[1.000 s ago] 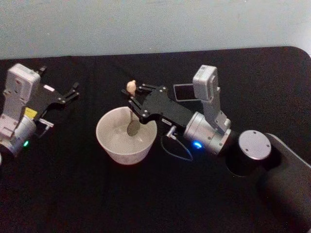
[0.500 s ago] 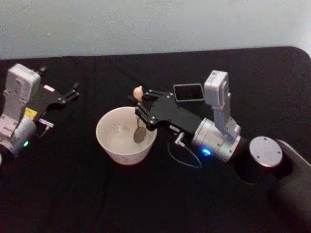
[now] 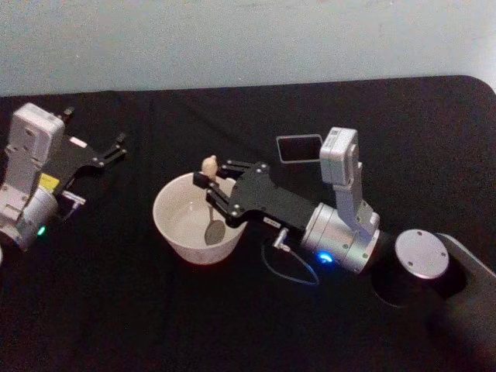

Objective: Pick up the stirring spoon with one hand, stir inside the cup, then place it back in its original position.

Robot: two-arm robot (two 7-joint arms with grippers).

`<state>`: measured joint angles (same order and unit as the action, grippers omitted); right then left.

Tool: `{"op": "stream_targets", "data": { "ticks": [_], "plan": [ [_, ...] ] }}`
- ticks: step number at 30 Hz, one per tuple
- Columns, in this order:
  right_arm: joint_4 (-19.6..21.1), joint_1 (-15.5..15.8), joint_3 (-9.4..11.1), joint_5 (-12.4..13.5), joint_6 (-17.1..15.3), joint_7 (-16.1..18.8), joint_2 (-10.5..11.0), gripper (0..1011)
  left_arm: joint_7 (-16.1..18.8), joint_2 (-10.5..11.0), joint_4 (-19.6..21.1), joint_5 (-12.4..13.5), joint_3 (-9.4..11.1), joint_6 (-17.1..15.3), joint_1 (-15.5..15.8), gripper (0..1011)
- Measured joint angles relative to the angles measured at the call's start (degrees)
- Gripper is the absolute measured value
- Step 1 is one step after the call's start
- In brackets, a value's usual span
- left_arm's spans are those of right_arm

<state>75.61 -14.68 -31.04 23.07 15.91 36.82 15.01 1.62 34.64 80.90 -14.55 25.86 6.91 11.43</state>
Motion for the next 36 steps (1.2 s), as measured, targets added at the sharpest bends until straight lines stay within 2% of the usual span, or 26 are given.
{"op": "stream_targets", "data": {
  "ticks": [11, 21, 29, 36],
  "plan": [
    [-1.37, -1.53, -1.39, -0.05, 0.21, 0.37, -1.40, 214, 0.00, 0.00, 0.00, 0.00, 0.00, 0.00, 0.00, 1001],
    [-4.94, -3.84, -2.01, -1.03, 1.48, -0.29, -3.67, 215, 0.00, 0.00, 0.00, 0.00, 0.00, 0.00, 0.00, 1001],
    [-7.54, -5.42, -0.98, -1.71, 2.21, -1.64, -4.79, 215, 0.00, 0.00, 0.00, 0.00, 0.00, 0.00, 0.00, 1001],
    [-8.10, -5.60, 0.17, -1.95, 2.37, -2.38, -4.73, 214, 0.00, 0.00, 0.00, 0.00, 0.00, 0.00, 0.00, 1001]
  ]
}}
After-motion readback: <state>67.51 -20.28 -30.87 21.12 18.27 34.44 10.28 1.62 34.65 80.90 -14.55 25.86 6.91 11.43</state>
